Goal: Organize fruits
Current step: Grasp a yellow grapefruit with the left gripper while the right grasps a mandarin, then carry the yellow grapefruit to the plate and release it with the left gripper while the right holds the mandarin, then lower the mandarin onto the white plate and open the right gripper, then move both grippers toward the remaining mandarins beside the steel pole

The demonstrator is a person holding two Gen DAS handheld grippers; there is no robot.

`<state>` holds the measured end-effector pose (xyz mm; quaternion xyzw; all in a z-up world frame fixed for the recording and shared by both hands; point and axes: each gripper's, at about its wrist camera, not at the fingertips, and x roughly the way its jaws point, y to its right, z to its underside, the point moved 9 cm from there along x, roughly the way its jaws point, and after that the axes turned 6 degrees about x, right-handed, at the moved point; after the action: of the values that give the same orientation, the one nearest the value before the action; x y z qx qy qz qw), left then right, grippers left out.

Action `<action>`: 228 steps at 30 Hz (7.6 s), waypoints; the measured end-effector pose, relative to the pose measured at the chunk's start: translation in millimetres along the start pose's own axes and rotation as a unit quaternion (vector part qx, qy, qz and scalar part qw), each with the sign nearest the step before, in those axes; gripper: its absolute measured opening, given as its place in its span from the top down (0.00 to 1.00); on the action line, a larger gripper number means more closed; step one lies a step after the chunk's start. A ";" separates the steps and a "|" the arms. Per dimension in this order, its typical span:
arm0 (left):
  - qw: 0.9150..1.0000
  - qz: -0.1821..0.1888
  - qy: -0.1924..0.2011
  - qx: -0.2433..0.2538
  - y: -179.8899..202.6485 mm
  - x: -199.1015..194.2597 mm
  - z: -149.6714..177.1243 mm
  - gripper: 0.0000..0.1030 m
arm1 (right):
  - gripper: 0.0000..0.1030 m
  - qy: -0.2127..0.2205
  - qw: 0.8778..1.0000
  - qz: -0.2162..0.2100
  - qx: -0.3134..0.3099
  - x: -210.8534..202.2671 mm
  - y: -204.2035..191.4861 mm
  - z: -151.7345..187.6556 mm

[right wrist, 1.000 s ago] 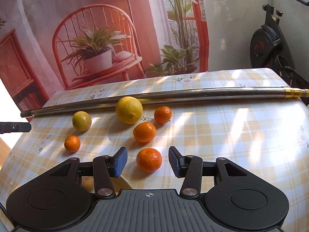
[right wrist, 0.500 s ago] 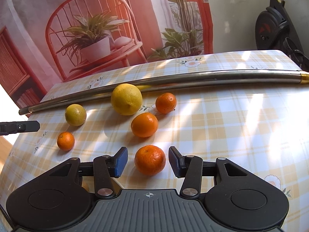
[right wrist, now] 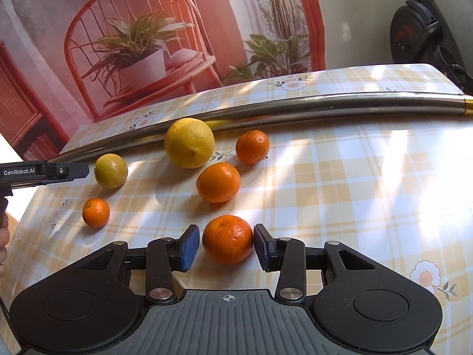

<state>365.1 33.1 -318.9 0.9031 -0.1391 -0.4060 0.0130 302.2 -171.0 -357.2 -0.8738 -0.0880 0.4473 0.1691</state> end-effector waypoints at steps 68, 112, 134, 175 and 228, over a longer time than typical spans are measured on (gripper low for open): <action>0.988 0.078 -0.056 0.118 103.9 -93.7 121.4 0.52 | 0.67 0.063 0.995 -0.061 0.042 -84.5 -36.7 23.2; 0.980 -0.006 -0.036 0.198 102.2 -57.6 110.9 0.52 | 0.67 0.045 0.996 -0.065 0.030 -81.3 -43.7 30.4; 0.987 0.028 0.008 0.157 95.7 -76.5 99.9 0.52 | 0.67 0.043 0.997 -0.068 0.022 -82.9 -49.1 30.6; 0.997 -0.020 0.074 -0.003 15.7 -147.9 89.2 0.52 | 0.67 -0.153 0.975 -0.095 -0.127 -43.7 -146.5 119.1; 0.998 0.012 0.036 -0.046 3.1 -68.0 21.1 0.53 | 0.63 0.043 0.998 0.010 -0.033 -50.7 5.9 -26.4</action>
<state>305.8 49.9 -282.9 0.9139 -0.1301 -0.3791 0.0645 294.1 -197.7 -307.0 -0.8981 -0.0870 0.4079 0.1395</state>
